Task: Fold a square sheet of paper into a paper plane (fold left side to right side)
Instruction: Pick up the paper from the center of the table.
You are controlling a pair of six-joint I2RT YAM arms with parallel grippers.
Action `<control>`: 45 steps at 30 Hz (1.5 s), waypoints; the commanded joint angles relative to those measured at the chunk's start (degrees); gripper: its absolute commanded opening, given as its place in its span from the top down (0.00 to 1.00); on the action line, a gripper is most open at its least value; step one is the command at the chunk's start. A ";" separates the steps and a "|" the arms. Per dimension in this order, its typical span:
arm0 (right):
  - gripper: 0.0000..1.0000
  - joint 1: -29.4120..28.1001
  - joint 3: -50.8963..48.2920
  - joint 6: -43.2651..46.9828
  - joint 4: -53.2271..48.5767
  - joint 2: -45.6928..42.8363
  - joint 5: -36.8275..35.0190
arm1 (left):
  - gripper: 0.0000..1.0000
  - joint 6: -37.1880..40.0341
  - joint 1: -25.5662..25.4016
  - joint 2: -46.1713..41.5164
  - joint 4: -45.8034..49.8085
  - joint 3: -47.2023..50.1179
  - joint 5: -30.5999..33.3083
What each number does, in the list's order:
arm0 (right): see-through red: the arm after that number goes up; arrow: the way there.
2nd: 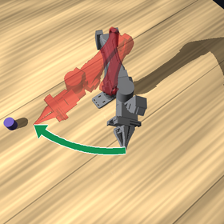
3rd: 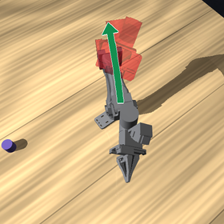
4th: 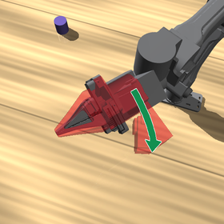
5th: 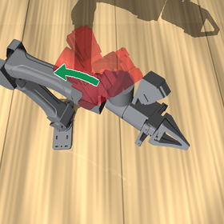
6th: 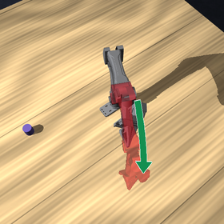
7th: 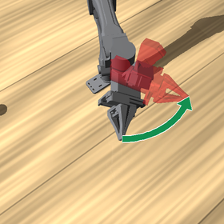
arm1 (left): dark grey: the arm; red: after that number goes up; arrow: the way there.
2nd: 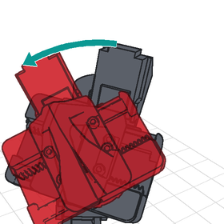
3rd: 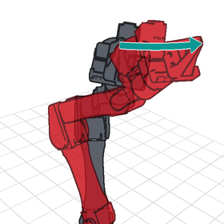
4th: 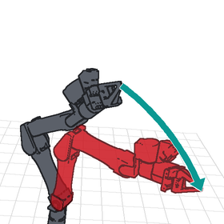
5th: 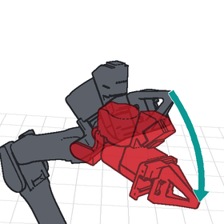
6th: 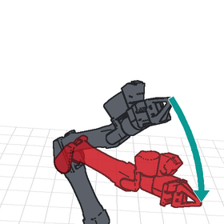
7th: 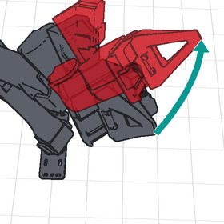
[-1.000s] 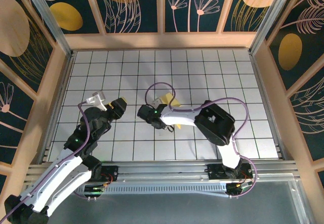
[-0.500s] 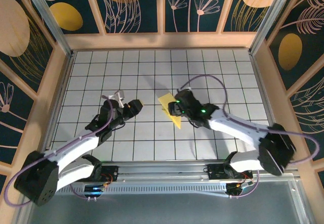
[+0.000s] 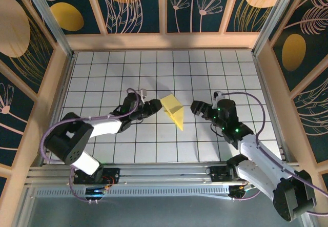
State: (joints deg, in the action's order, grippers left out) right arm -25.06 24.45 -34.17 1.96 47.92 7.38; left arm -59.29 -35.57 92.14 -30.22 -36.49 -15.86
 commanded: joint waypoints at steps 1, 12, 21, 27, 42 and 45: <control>0.08 1.63 -0.53 -1.47 2.33 -2.25 4.66 | 0.43 -1.57 -0.45 4.37 -2.86 -3.36 -0.48; 0.09 4.82 -1.32 -0.10 -0.92 -5.45 6.23 | 0.59 -2.76 -0.52 16.74 -4.26 -11.43 -2.62; 0.08 7.30 -1.81 0.50 -0.50 -6.63 9.35 | 1.00 0.49 -0.51 14.86 -3.89 -9.79 -0.79; 0.12 10.61 -3.04 1.76 6.37 -4.92 22.66 | 1.00 9.97 -0.24 2.26 -0.38 -4.11 -0.64; 0.10 7.91 -2.67 6.05 20.60 9.81 35.92 | 1.00 24.35 6.49 -39.10 1.47 14.85 -10.77; 0.05 4.88 -1.48 8.18 23.16 12.46 36.91 | 1.00 24.92 7.00 -42.89 1.23 15.78 -13.90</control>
State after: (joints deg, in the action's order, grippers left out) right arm -17.96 22.11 -28.34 18.92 58.78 41.54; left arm -37.21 -29.02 51.31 -28.88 -21.82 -25.34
